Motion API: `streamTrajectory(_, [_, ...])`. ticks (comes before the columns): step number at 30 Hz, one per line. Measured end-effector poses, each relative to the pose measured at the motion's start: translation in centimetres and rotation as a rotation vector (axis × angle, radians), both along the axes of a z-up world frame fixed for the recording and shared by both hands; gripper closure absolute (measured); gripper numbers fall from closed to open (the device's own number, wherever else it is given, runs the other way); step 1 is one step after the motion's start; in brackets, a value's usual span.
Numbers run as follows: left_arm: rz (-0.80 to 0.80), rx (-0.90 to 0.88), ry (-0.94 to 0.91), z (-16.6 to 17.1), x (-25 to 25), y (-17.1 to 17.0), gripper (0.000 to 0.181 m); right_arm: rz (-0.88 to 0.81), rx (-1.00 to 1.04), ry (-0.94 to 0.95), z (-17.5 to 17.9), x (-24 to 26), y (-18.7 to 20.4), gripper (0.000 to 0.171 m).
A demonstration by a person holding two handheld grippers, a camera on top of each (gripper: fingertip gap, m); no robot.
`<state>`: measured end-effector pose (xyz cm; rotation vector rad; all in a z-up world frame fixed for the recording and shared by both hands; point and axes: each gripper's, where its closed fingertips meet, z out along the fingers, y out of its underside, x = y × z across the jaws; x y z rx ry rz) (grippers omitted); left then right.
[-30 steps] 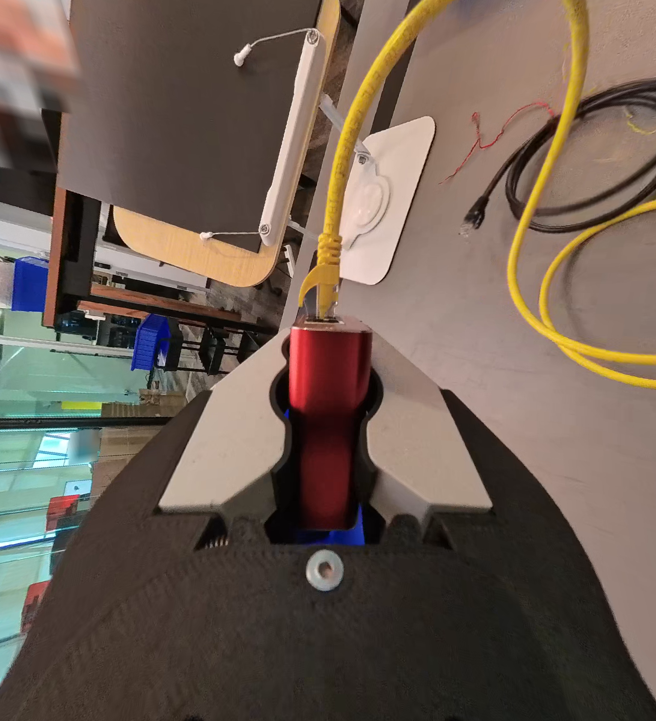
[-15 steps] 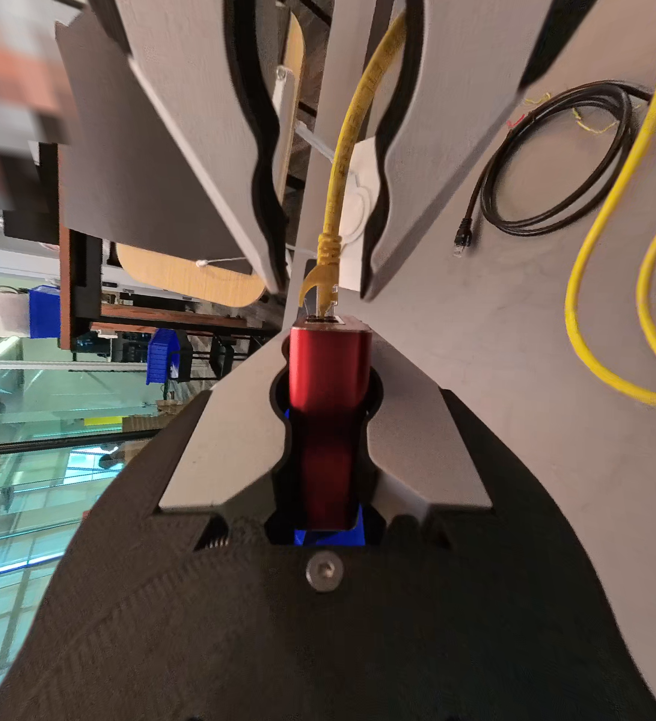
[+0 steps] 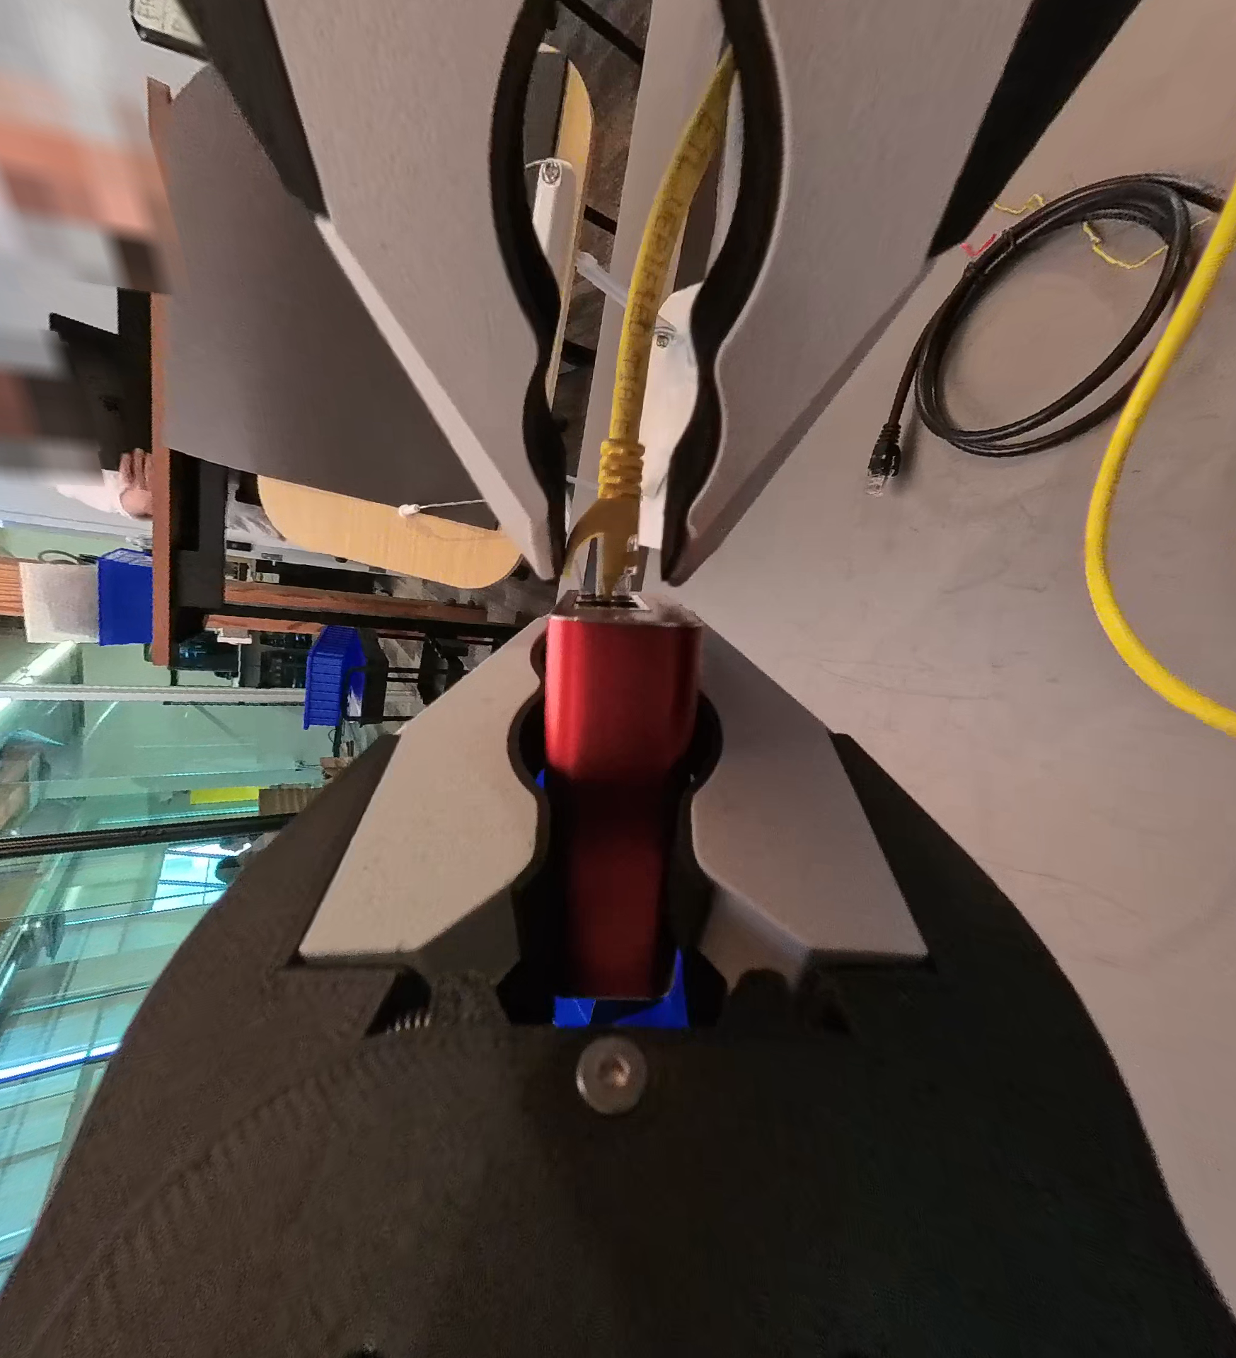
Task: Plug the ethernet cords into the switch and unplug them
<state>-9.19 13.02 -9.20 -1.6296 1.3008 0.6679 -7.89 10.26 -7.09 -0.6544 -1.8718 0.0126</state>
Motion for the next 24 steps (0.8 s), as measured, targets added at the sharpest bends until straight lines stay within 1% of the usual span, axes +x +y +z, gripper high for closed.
streamTrajectory(7, [-0.005, 0.005, 0.001, 0.22, 0.15, -0.09, 0.155, -0.021, -0.014, -0.003, 0.07, 0.16, 0.34, 0.152])
streamTrajectory(9, [-0.007, 0.000, 0.004, 0.09, 0.24, -0.12, 0.155, -0.023, -0.004, -0.001, 0.04, 0.15, 0.46, 0.159])
streamTrajectory(15, [-0.015, 0.005, 0.000, 0.28, 0.46, -0.23, 0.155, 0.012, -0.004, 0.013, 0.37, 0.20, -0.15, 0.158])
streamTrajectory(24, [-0.017, 0.005, 0.012, 0.08, 0.53, -0.21, 0.155, 0.005, 0.034, -0.020, 0.12, 0.26, -0.13, 0.159])
